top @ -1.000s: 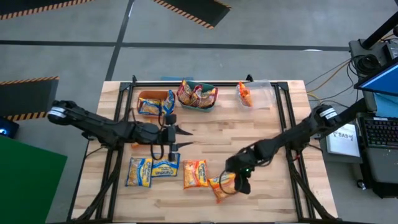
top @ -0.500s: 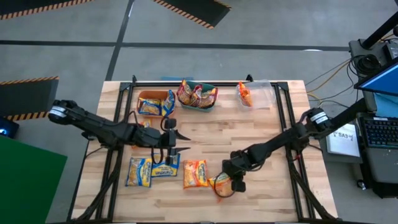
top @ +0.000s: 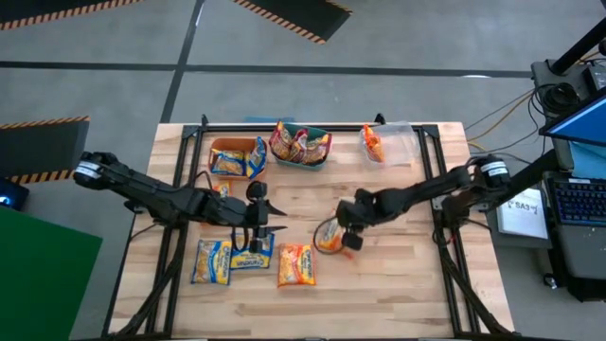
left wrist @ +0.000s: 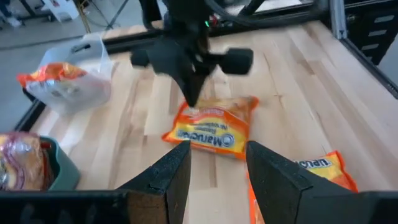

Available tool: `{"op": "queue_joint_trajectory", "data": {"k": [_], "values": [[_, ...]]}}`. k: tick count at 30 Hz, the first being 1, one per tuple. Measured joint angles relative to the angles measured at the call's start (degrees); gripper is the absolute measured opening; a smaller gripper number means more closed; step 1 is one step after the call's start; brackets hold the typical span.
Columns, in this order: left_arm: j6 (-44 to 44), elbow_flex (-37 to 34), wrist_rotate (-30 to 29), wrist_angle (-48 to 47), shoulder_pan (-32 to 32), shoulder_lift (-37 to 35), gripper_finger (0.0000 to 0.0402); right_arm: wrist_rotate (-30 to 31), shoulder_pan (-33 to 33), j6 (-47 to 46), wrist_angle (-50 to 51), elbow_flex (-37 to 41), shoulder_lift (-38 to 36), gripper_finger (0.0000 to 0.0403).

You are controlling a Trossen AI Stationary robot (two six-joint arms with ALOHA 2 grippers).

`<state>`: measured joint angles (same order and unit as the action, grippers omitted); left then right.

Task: Sort Maruchan noodles
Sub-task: Put the orange noodle pack into the transparent bin

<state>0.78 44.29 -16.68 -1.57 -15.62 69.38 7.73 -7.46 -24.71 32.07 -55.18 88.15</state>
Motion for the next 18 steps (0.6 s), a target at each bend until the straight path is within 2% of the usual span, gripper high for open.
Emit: {"op": "queue_joint_trajectory", "data": {"k": [6,13,18], "values": [[-4.49,-0.07,-0.79,-3.62,0.0,0.0,0.0139,-0.09,3.28,1.85,3.66,0.09,-6.22,0.0009],[-8.79,-0.07,-0.79,-6.31,0.0,1.35,0.0139,-0.06,3.89,1.15,4.42,2.3,-14.6,0.0009],[-9.05,-0.07,-0.79,-2.49,0.0,4.3,0.0139,-0.17,3.84,-0.44,-2.42,9.27,-20.14,0.0009]]}}
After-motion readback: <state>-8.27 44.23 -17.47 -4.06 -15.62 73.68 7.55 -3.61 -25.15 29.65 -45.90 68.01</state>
